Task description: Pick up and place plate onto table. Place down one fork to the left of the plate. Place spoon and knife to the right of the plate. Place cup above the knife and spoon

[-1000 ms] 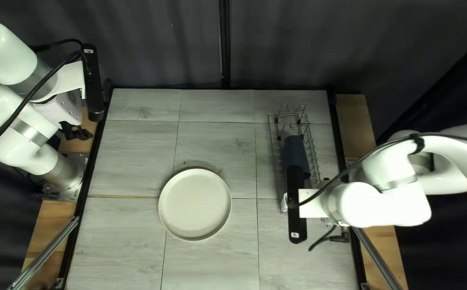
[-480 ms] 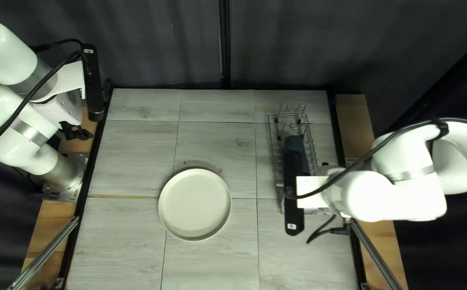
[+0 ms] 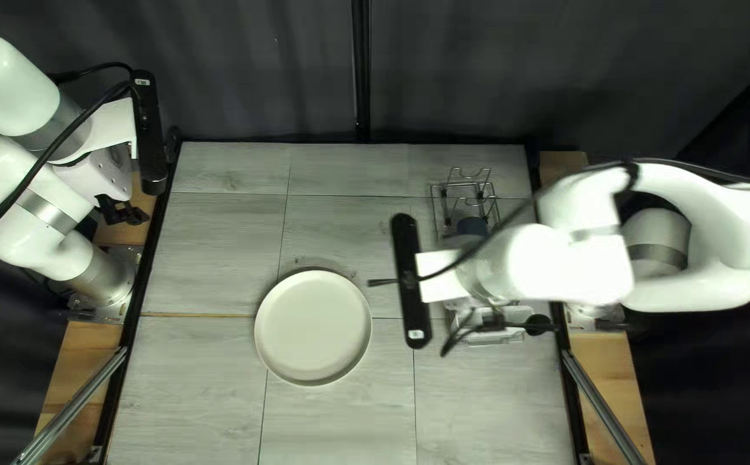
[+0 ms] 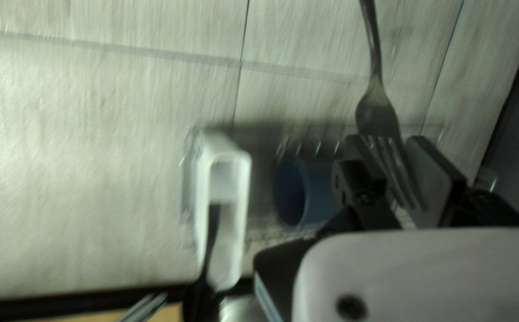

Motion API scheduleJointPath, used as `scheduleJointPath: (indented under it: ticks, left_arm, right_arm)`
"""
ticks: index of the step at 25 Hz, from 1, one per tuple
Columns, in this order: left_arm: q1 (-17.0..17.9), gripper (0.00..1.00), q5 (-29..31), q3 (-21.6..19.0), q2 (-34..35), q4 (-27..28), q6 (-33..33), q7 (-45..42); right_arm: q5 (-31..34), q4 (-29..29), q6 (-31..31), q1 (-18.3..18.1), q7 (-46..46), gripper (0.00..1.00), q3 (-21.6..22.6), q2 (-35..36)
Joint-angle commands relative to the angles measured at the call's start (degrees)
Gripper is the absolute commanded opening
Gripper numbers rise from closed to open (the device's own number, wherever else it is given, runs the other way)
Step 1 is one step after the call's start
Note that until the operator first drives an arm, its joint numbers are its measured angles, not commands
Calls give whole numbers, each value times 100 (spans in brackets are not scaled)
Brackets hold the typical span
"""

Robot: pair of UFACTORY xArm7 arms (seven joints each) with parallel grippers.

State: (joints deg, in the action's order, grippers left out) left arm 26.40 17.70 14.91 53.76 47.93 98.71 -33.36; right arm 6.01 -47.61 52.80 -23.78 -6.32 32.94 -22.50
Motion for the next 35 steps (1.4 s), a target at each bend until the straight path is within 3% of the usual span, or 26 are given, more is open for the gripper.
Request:
scheduleJointPath:
  ticks: [1, 28, 35]
  left_arm:
    - [0, 100, 0, 0, 0, 0, 0, 0]
    - [0, 100, 0, 0, 0, 0, 0, 0]
    - [263, 100, 402, -346, -788, -294, -1351, -308]
  right_arm:
    - [12, 53, -364, -9, -518, 0, -238, 111]
    - [12, 53, -364, -9, -518, 0, -238, 111]
    - [12, 53, -364, -9, -518, 0, -238, 111]
